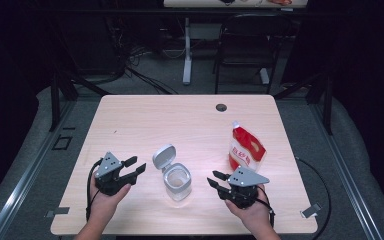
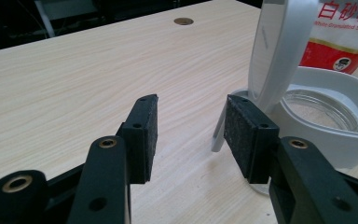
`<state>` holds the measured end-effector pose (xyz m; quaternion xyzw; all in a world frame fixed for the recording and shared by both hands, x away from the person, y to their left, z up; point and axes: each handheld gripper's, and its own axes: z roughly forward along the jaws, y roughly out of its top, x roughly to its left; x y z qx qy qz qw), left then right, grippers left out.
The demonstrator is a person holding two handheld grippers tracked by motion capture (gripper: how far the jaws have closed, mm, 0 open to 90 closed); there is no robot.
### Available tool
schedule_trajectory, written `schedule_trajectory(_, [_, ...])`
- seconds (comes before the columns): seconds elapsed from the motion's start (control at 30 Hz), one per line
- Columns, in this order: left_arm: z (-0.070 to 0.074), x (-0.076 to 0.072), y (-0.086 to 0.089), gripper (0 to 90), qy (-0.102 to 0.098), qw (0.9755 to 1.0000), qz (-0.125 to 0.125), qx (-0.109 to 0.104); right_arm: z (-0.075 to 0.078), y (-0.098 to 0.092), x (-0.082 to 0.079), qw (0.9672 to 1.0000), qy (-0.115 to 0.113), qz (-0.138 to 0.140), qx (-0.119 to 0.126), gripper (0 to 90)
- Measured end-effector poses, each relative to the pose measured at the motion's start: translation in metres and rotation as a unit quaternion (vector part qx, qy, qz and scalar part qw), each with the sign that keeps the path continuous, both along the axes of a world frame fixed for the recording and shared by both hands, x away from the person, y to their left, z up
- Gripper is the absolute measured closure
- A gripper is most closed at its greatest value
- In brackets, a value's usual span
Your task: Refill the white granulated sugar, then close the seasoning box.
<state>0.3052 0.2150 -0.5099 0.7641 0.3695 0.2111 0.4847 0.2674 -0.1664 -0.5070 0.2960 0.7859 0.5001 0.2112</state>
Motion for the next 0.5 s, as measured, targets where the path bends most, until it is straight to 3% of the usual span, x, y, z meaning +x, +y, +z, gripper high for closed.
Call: schedule_trajectory(0.5, [-0.006, 0.006, 0.002, 54.6, 0.006, 0.9999, 0.008, 0.011, 0.014, -0.034, 0.000, 0.9995, 0.005, -0.026, 0.015, 66.4])
